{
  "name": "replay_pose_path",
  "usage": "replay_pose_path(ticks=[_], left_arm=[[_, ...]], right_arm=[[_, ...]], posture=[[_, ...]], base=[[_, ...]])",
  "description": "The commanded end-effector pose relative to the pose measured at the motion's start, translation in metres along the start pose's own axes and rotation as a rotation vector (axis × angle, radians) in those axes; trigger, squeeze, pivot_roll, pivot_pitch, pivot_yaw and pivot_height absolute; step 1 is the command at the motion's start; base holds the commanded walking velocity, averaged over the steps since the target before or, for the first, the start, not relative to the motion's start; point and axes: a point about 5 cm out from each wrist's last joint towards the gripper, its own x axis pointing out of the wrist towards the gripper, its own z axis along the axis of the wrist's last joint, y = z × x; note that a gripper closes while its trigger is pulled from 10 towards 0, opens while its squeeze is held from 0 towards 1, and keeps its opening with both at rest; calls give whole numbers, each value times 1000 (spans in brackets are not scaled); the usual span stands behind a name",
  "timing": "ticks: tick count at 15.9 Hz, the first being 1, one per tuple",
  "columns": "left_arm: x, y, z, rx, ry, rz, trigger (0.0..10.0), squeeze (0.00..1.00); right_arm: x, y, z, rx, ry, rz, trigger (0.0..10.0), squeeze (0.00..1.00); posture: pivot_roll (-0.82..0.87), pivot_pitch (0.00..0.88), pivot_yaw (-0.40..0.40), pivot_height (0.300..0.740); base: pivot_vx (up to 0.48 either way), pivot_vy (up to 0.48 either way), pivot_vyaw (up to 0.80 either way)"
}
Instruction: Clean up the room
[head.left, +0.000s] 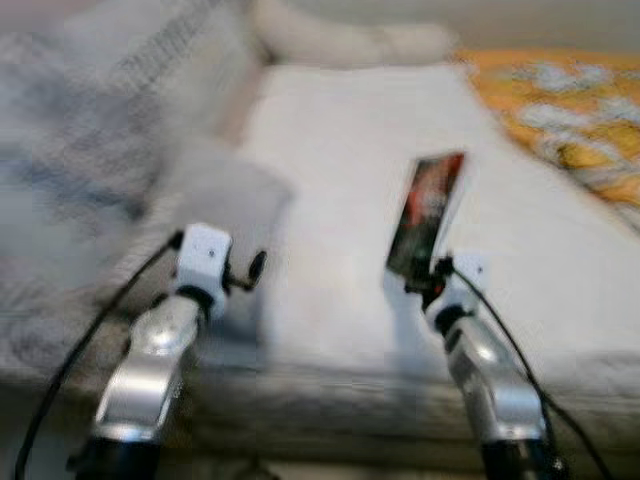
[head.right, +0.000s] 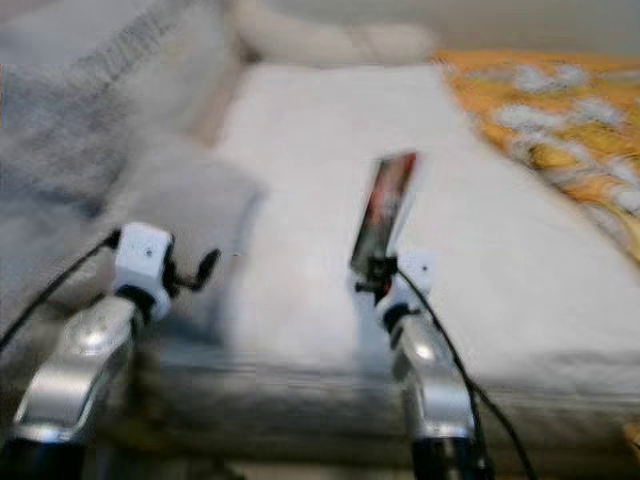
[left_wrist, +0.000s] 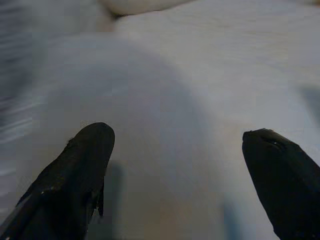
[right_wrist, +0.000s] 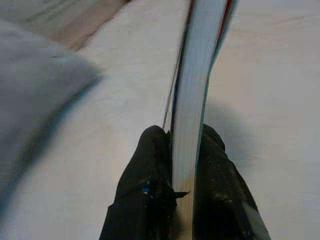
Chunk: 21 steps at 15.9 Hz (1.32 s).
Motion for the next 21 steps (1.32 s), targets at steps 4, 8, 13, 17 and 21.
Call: replay_pose_path(ticks=[4,8,13,17,21], left_arm=[[5,-4,11,-32,-45,7,10000,827],[7,-6,13,-49,-62,-5,10000,816],[5,-13,15,-72,-94,-90,10000,800],[8,-15,18,-69,-111,-100,10000,651],[6,-10,16,-98,-120,-66,10000,659]], right_arm=[[3,-4,18,8,-63,17,10000,0],[5,-10,23,7,-67,13,10000,0],[5,-8,24,38,-21,90,10000,0],[7,-14,29,9,-8,90,10000,0],[1,-15,27,18,-26,56,10000,0]], posture=[[21,0,12,740],[17,0,16,740],[10,0,27,740],[2,0,30,740],[1,0,24,740]], base=[[0,-318,0],[0,0,0],[0,0,0],[0,0,0],[136,0,0]])
